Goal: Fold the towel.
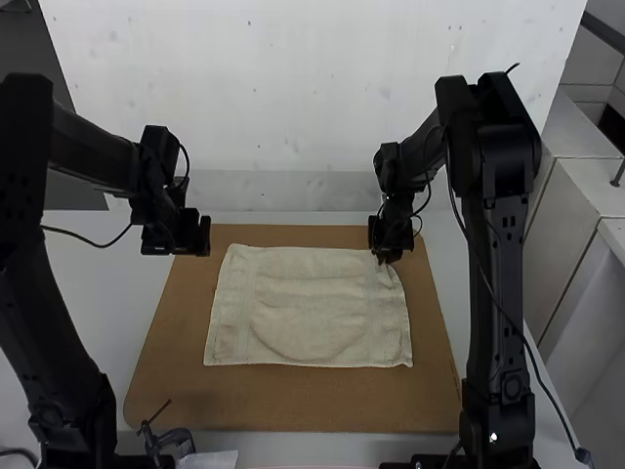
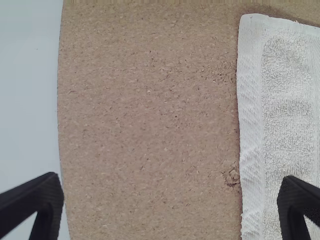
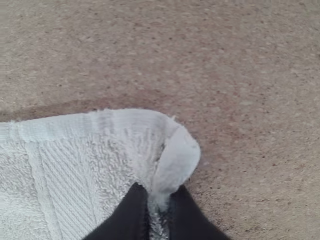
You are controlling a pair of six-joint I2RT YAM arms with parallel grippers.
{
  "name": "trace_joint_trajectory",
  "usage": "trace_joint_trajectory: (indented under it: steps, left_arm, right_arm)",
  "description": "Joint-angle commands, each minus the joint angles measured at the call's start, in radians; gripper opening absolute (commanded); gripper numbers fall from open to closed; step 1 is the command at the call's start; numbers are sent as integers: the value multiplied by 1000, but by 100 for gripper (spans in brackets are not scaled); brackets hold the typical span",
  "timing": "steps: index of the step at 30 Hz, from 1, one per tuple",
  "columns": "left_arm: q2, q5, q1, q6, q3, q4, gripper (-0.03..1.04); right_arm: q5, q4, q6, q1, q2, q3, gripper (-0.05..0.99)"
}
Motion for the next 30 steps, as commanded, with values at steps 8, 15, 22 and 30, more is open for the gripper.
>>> trace_joint_trajectory:
  steps: [8, 15, 22, 30]
  left_arm:
    - [270, 0, -90, -33, 261, -24, 94]
    - [452, -29, -131, -90, 431, -78, 94]
    - [575, -46, -108, -109, 528, -99, 91]
    - [630, 47, -123, -92, 569, -202, 1]
  right_arm:
    - [17, 0, 14, -14, 54, -20, 1]
    - [18, 5, 8, -31, 54, -27, 2]
    - [20, 17, -2, -45, 49, -44, 2]
    - [55, 38, -19, -46, 28, -76, 2]
